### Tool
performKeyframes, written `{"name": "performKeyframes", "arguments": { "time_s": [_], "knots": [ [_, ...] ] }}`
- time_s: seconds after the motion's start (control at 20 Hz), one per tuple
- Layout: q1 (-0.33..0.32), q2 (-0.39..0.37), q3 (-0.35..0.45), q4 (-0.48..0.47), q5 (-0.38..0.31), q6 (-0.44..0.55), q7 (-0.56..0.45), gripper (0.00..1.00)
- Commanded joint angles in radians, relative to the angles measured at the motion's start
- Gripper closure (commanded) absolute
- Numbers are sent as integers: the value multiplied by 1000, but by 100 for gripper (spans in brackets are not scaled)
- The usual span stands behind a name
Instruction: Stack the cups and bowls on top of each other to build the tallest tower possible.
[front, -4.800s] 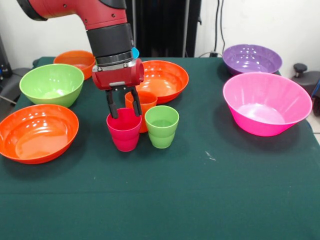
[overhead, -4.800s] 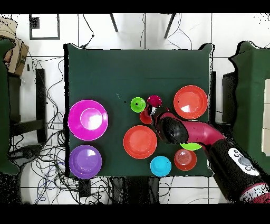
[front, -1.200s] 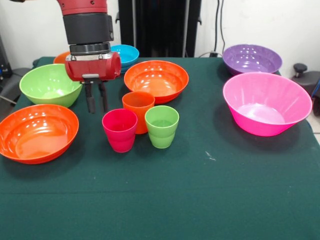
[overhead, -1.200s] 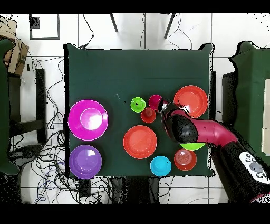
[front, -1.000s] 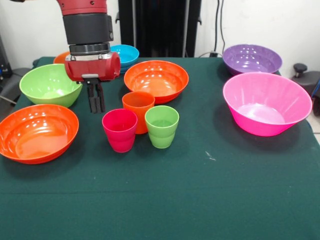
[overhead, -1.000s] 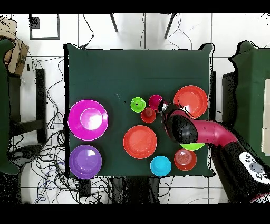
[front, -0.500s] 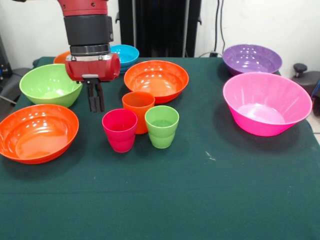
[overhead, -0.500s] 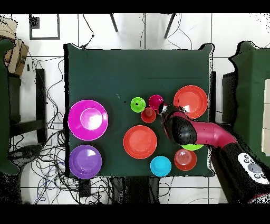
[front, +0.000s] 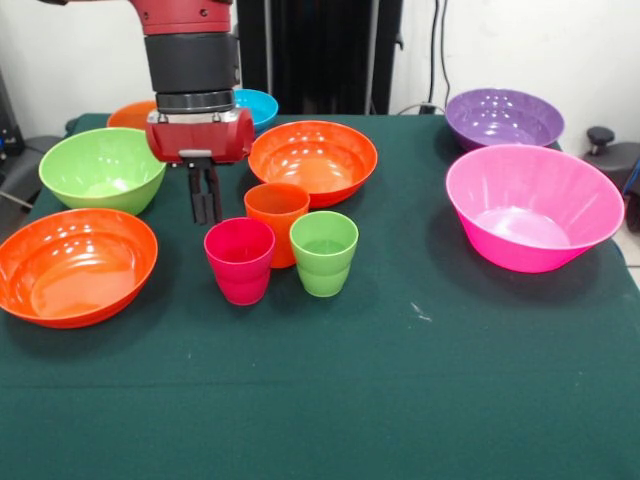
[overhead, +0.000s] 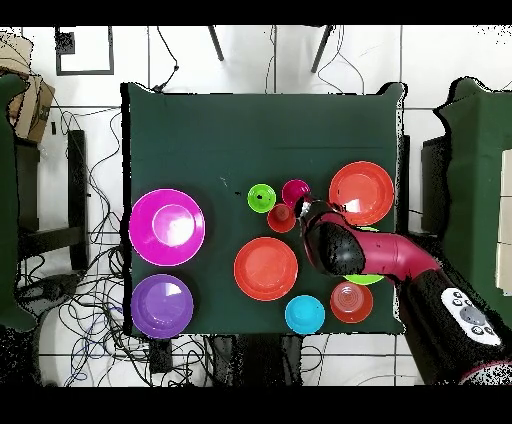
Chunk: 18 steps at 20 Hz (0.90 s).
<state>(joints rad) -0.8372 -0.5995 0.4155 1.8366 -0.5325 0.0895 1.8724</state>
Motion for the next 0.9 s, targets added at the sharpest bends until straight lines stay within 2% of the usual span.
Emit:
{"name": "performKeyframes", "arguments": {
  "time_s": [0.05,0.9],
  "knots": [
    [49,3,-41,49,26,-63,160,100],
    [92,48,-74,23,57,-111,154,100]
  ]
}}
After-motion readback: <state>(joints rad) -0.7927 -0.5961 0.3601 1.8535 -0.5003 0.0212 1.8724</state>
